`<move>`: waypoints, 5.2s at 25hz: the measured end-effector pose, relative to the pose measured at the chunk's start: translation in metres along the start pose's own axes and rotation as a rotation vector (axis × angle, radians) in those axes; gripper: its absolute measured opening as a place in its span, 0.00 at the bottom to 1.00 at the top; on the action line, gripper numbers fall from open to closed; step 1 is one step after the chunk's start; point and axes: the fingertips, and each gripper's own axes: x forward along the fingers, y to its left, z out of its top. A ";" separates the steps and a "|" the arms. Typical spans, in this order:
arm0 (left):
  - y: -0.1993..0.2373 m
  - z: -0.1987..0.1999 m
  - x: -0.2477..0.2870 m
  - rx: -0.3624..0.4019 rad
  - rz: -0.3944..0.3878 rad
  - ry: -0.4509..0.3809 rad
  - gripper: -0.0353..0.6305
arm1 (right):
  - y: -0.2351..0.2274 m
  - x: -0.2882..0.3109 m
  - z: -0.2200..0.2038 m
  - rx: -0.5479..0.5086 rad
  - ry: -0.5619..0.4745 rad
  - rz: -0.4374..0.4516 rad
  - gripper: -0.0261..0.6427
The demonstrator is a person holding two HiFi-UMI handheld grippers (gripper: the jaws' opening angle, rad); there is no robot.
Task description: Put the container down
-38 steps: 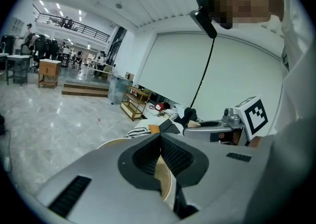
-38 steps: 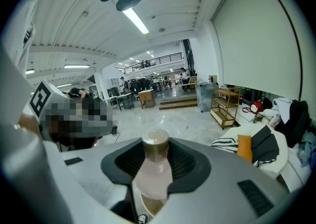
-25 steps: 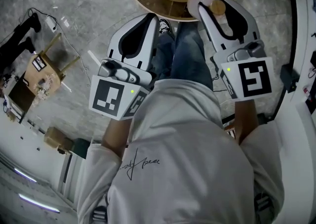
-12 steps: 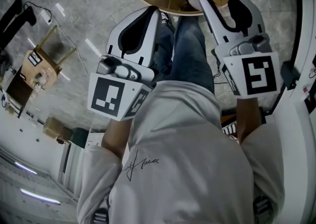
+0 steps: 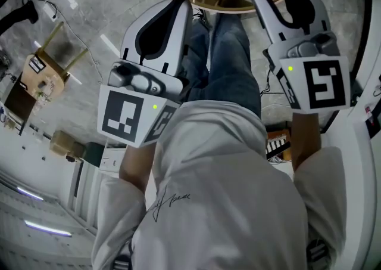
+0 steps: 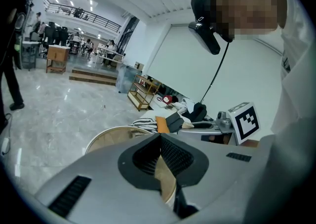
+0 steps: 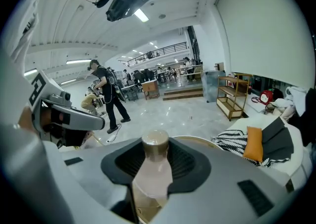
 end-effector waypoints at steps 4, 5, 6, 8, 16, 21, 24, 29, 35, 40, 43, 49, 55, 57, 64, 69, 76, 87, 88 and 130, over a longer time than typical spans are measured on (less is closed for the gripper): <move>0.000 -0.004 0.001 -0.004 0.007 0.002 0.08 | -0.003 0.008 -0.002 -0.044 0.007 0.018 0.26; -0.001 -0.005 0.001 -0.007 0.005 -0.001 0.08 | -0.003 0.009 -0.003 -0.054 0.005 0.021 0.26; -0.001 -0.006 0.001 -0.008 0.003 -0.001 0.08 | -0.003 0.010 -0.003 -0.061 0.002 0.025 0.26; 0.000 -0.009 0.004 -0.004 0.005 0.006 0.08 | -0.004 0.015 -0.004 -0.068 0.001 0.032 0.26; 0.014 -0.026 0.011 -0.004 0.040 0.040 0.08 | -0.004 0.035 -0.024 -0.050 -0.014 0.061 0.26; 0.018 -0.039 0.030 -0.005 0.048 0.056 0.08 | -0.019 0.051 -0.047 -0.036 0.020 0.064 0.26; 0.021 -0.046 0.036 -0.008 0.046 0.076 0.08 | -0.024 0.060 -0.055 -0.032 0.026 0.059 0.26; 0.027 -0.055 0.044 -0.026 0.054 0.087 0.08 | -0.033 0.074 -0.064 -0.033 0.026 0.059 0.26; 0.034 -0.068 0.053 -0.045 0.063 0.099 0.08 | -0.044 0.091 -0.081 -0.032 0.044 0.055 0.26; 0.041 -0.075 0.058 -0.054 0.084 0.102 0.08 | -0.050 0.105 -0.093 -0.030 0.040 0.057 0.26; 0.044 -0.083 0.060 -0.072 0.088 0.114 0.08 | -0.053 0.112 -0.102 -0.029 0.046 0.056 0.26; 0.049 -0.096 0.064 -0.101 0.086 0.118 0.08 | -0.059 0.129 -0.117 -0.053 0.067 0.053 0.26; 0.056 -0.110 0.067 -0.134 0.104 0.128 0.08 | -0.063 0.148 -0.133 -0.082 0.084 0.063 0.26; 0.059 -0.114 0.067 -0.139 0.110 0.135 0.08 | -0.063 0.154 -0.137 -0.094 0.088 0.066 0.26; 0.066 -0.129 0.068 -0.146 0.118 0.171 0.08 | -0.067 0.173 -0.151 -0.093 0.097 0.062 0.26; 0.069 -0.133 0.070 -0.154 0.121 0.178 0.08 | -0.069 0.185 -0.156 -0.084 0.099 0.059 0.26; 0.072 -0.136 0.074 -0.156 0.121 0.188 0.08 | -0.081 0.196 -0.167 -0.112 0.113 0.033 0.26; 0.080 -0.135 0.077 -0.113 0.135 0.187 0.08 | -0.091 0.207 -0.177 -0.125 0.135 0.009 0.26; 0.081 -0.136 0.077 -0.109 0.139 0.191 0.08 | -0.091 0.208 -0.179 -0.126 0.137 0.009 0.26; 0.085 -0.165 0.079 -0.207 0.145 0.197 0.08 | -0.088 0.216 -0.203 -0.201 0.171 -0.021 0.26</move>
